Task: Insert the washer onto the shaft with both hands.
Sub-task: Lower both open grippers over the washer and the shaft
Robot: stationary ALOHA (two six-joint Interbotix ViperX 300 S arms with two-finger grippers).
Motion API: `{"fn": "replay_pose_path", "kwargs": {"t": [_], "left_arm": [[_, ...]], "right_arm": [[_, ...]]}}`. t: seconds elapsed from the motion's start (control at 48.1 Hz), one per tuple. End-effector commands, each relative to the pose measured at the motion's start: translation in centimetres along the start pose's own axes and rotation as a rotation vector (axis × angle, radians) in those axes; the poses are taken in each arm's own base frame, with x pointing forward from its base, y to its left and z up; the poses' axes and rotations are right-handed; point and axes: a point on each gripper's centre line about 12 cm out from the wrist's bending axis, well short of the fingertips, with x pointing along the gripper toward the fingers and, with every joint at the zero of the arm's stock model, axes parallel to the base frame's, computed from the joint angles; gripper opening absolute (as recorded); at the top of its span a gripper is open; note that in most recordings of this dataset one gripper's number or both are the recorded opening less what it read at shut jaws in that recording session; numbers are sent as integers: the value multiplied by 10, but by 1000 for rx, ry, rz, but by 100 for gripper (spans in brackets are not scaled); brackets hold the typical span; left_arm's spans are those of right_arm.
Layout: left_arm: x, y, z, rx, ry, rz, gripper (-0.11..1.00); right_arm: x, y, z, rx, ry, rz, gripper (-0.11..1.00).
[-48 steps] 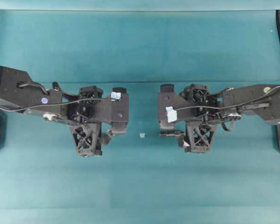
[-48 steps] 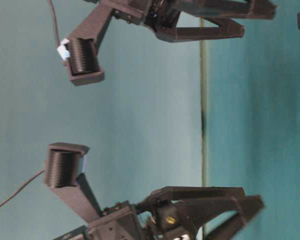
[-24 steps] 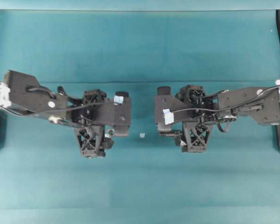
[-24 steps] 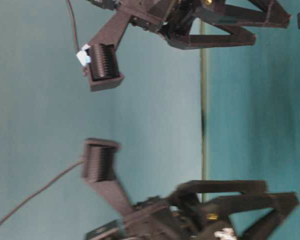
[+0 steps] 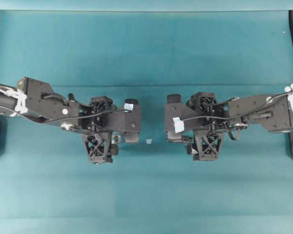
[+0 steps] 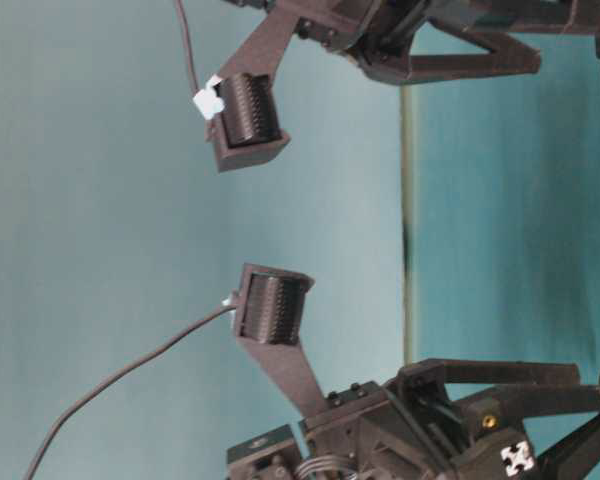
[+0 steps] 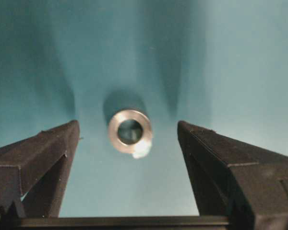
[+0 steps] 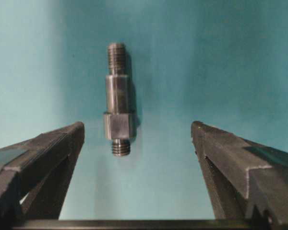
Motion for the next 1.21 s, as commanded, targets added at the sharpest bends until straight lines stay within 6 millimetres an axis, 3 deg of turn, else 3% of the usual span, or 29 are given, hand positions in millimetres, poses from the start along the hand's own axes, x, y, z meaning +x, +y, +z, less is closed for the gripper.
{"fn": "replay_pose_path", "kwargs": {"t": [0.0,0.686,1.185], "left_arm": [[-2,0,3,6,-17,1,85],[3,1,-5,-6,-5,1,85],[4,1,-5,-8,-6,1,85]], "right_arm": [[-2,0,4,12,-20,1,94],[19,5,-1,0,24,8,94],[22,6,3,-2,23,8,94]]}}
